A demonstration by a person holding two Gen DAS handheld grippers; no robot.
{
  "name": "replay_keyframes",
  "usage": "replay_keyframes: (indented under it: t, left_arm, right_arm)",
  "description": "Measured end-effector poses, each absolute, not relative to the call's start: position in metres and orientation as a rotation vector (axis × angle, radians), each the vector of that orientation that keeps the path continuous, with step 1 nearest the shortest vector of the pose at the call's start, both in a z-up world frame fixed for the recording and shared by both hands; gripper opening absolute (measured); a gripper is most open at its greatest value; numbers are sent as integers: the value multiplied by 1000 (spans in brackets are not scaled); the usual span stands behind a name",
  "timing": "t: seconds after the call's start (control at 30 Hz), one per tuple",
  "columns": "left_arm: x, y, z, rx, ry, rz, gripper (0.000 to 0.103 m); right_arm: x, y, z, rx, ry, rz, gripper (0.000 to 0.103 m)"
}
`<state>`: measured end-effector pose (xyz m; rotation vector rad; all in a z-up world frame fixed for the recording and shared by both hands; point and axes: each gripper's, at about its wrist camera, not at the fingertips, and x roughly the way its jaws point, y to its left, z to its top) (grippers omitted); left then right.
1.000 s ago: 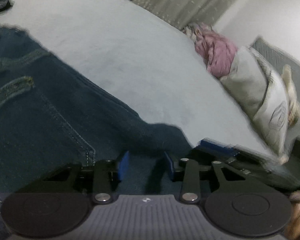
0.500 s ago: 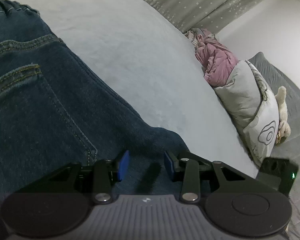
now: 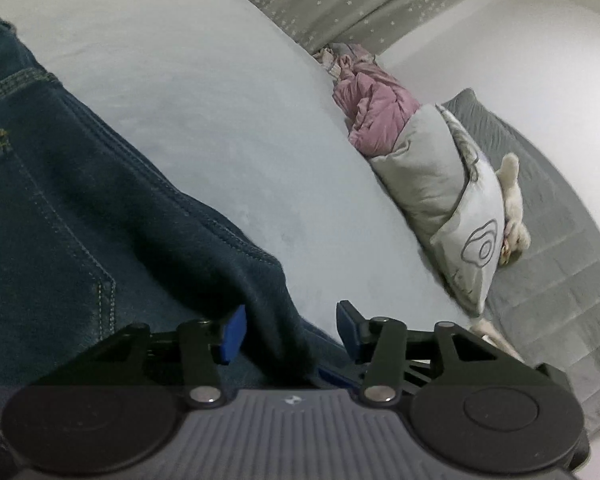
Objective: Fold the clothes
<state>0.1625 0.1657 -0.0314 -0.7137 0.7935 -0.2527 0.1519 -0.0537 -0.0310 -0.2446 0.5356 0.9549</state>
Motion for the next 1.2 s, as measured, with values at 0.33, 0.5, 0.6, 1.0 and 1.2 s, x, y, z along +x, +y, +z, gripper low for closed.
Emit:
replay_keyframes:
  t: [0.33, 0.5, 0.6, 1.0, 1.2]
  left_arm:
    - [163, 165, -44, -724, 854, -144, 13]
    - [161, 165, -42, -704, 855, -144, 13]
    - [161, 164, -40, -691, 854, -146, 13]
    - [165, 158, -27, -663, 755, -178, 35]
    - [161, 167, -26, -651, 782, -124, 35]
  right_arm:
    - [160, -64, -14, -268, 505, 920, 19]
    - [197, -64, -12, -268, 563, 892, 30]
    - [215, -47, -20, -316, 617, 928, 34]
    - [255, -39, -21, -16, 668, 846, 4]
    - [279, -50, -18, 39, 708, 664, 12]
